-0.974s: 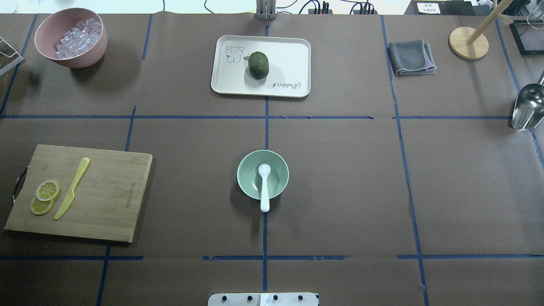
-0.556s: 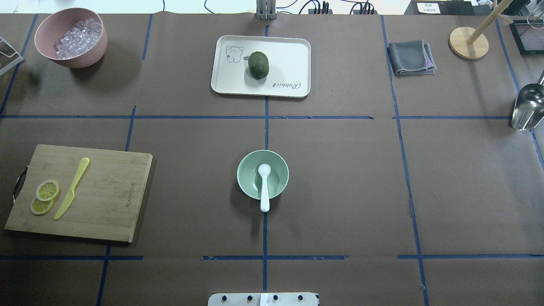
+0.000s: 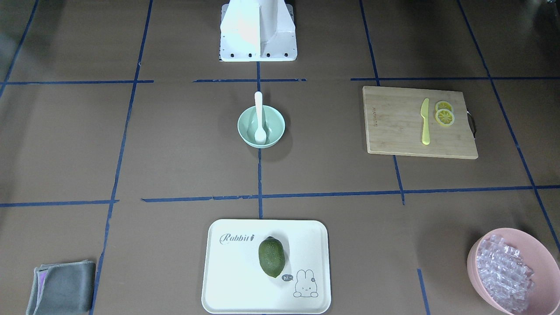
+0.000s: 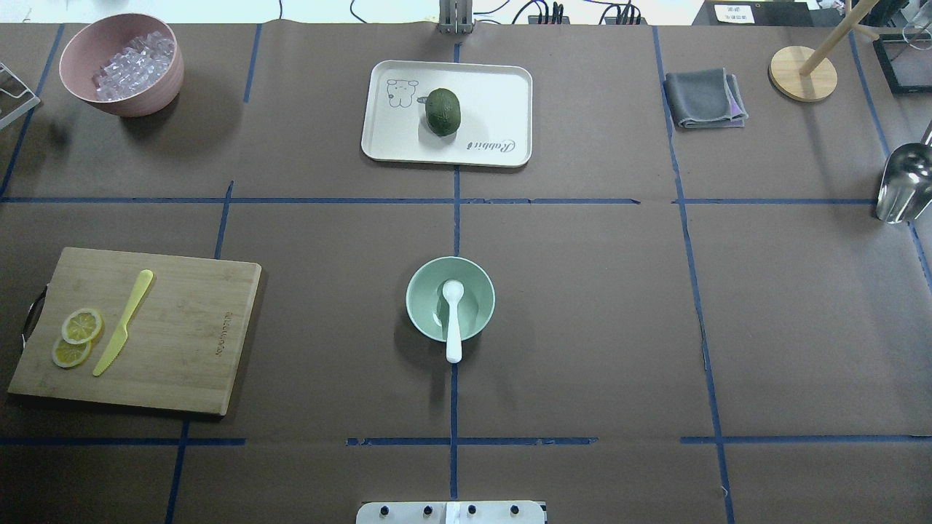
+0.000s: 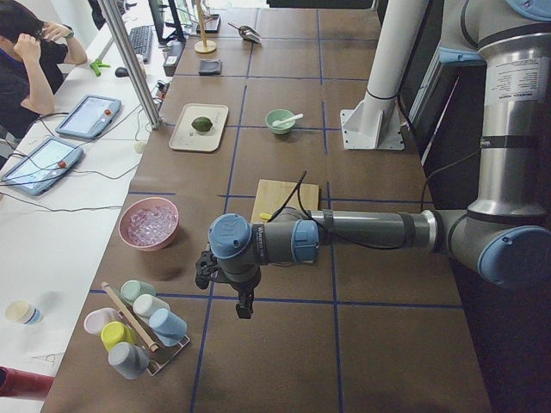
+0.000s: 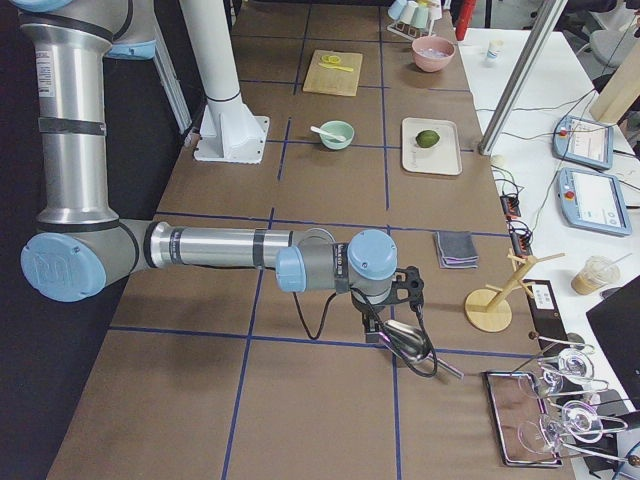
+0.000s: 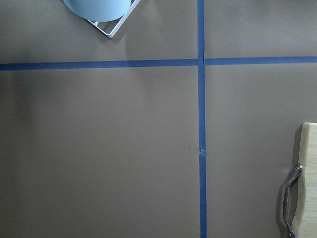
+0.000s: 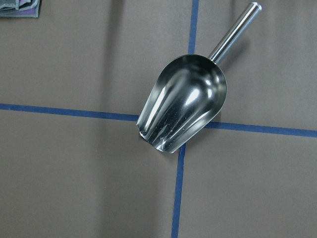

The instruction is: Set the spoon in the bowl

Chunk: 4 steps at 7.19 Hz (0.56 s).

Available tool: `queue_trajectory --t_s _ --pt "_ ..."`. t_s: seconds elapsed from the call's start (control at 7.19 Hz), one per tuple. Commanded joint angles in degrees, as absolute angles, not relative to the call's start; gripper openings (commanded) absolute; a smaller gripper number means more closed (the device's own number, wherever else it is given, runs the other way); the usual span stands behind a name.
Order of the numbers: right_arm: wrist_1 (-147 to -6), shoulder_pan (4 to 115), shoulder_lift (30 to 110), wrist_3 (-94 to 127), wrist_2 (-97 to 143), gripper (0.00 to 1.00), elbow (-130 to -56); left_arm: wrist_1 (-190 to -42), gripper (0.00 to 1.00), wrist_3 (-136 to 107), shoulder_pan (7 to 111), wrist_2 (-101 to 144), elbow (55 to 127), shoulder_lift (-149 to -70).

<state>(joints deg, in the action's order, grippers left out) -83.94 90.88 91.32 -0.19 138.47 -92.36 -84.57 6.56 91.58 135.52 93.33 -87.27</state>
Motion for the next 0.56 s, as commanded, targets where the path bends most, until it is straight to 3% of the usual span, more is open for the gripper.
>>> queue_trajectory --t_s 0.0,0.42 --pt "-83.94 90.88 91.32 -0.26 138.17 1.0 -92.29 -85.16 1.0 6.68 91.41 135.44 93.16 -87.28" --pt "-83.94 90.88 91.84 -0.35 137.99 1.0 -92.2 -85.25 1.0 6.68 91.41 135.44 93.16 -87.28"
